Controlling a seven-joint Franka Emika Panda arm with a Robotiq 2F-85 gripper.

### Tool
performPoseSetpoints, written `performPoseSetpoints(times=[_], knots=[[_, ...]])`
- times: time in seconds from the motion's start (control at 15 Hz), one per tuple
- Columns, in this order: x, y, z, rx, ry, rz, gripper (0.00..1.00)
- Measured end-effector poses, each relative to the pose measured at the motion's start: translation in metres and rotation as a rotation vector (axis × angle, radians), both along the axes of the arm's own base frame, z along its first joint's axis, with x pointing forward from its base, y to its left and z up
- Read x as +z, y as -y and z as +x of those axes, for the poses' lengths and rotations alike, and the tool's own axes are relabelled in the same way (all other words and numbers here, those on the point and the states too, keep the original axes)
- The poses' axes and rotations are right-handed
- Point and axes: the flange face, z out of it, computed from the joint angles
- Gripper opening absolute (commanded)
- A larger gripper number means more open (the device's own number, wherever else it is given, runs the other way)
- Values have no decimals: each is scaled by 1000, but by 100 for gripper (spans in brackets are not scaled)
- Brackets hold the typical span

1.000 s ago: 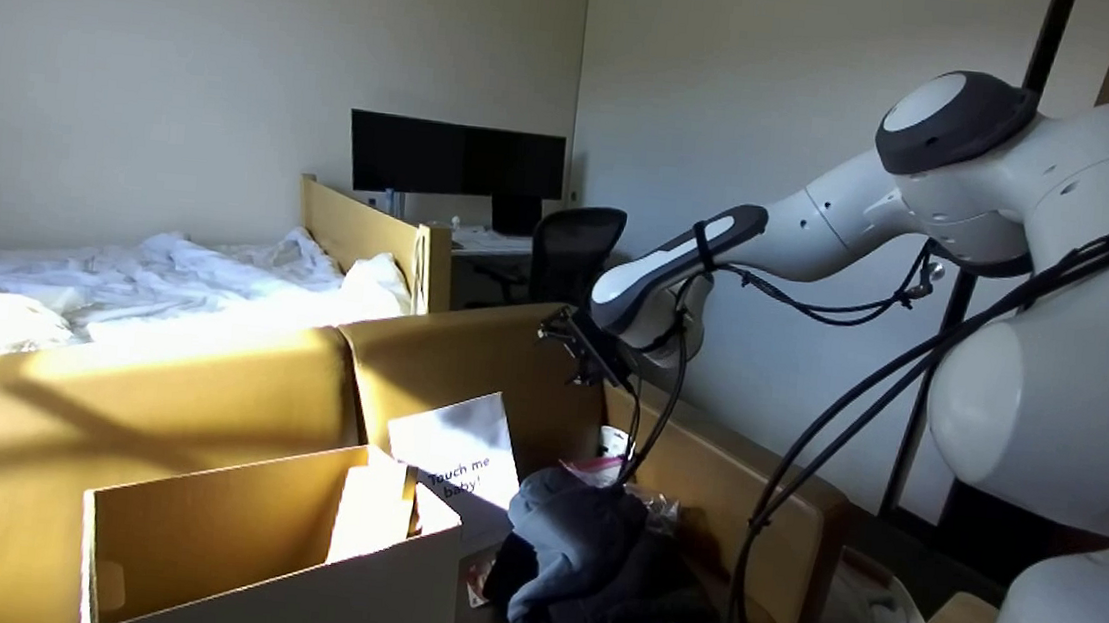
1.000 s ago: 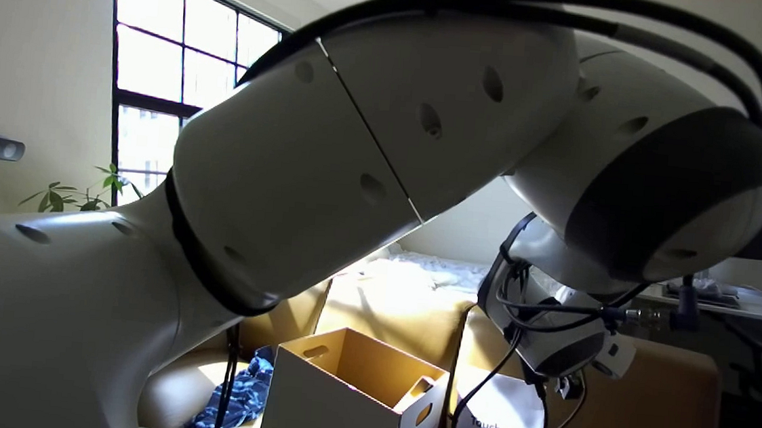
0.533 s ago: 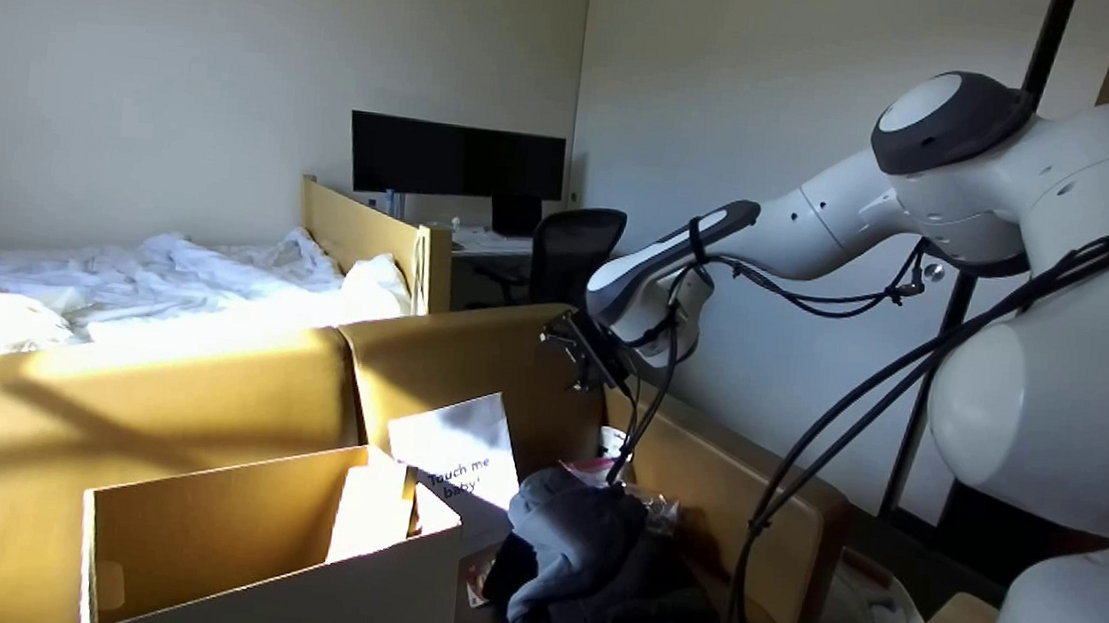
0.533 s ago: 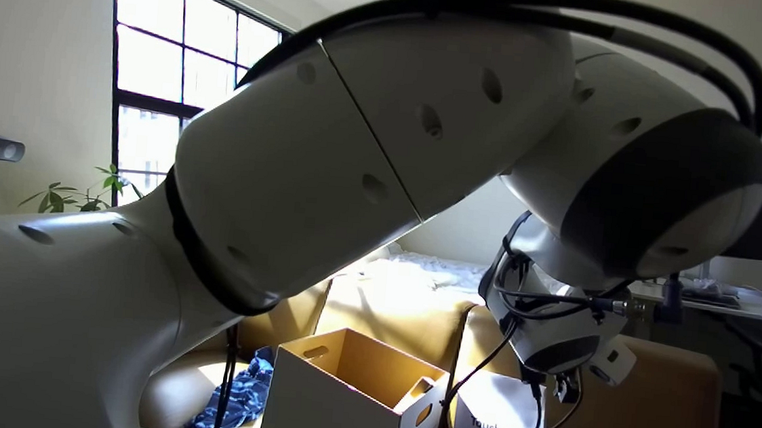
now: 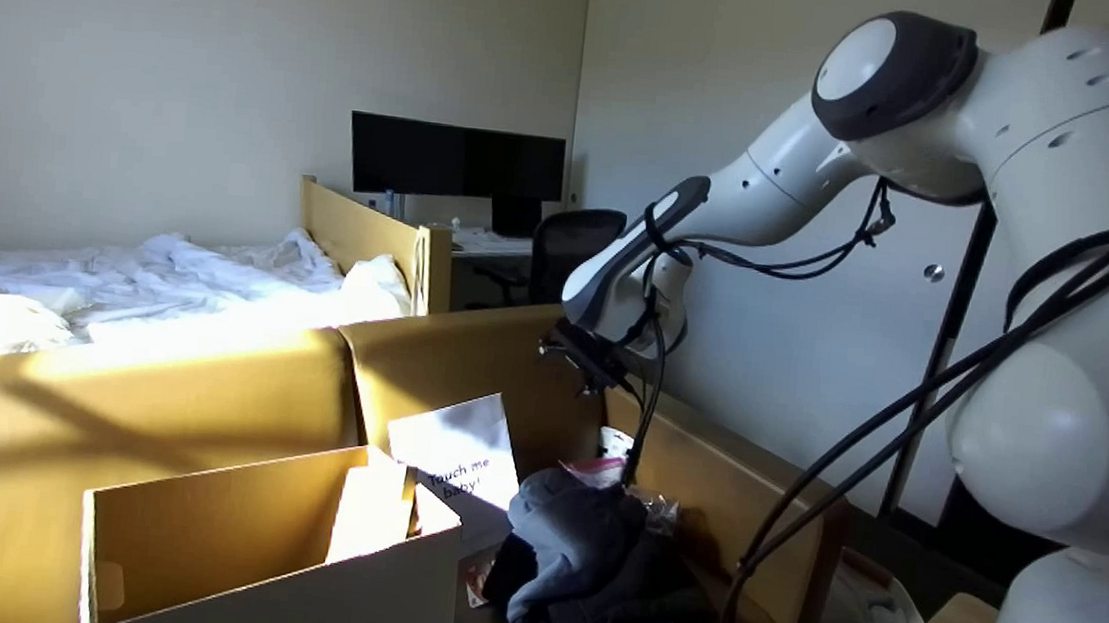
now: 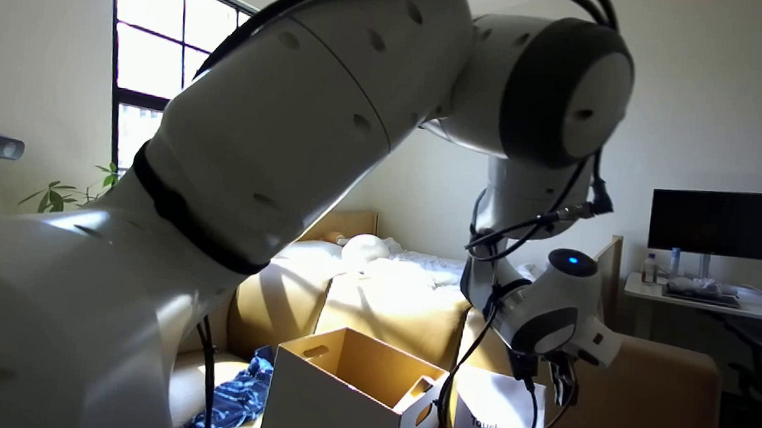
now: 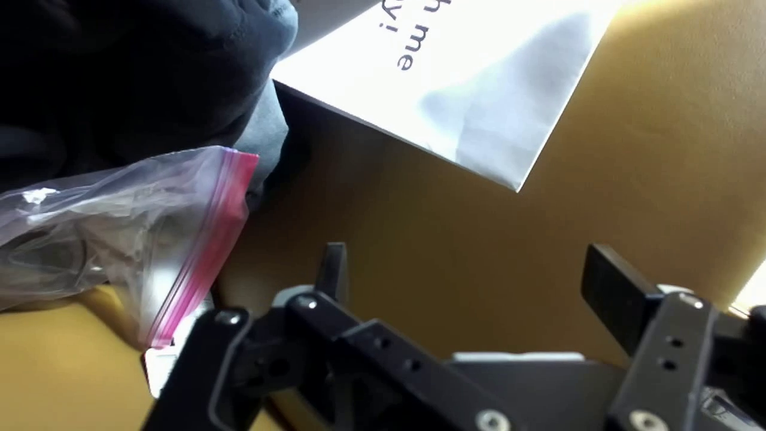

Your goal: Put a book and hoodie from the couch into the box

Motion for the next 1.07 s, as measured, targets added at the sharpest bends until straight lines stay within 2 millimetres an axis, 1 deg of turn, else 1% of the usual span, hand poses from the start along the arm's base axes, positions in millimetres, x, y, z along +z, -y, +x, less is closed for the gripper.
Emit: performPoseSetpoints(times=[0.13,0.2,0.27,0.33,0.4,0.6,0.87,1.0,1.07], knots=[[9,-29,-7,3,-47,-70,100],[7,-41,-13,-3,-74,-100,100],[2,-47,-21,-17,-95,-131,100],[-9,-48,-29,-33,-122,-164,100],[-15,-48,-33,-45,-137,-173,100],[-12,-53,-28,-40,-124,-164,100],[-10,-50,-26,-44,-120,-163,100],[-14,-48,-27,-38,-133,-191,100],[-20,-44,-29,-22,-153,-240,100]])
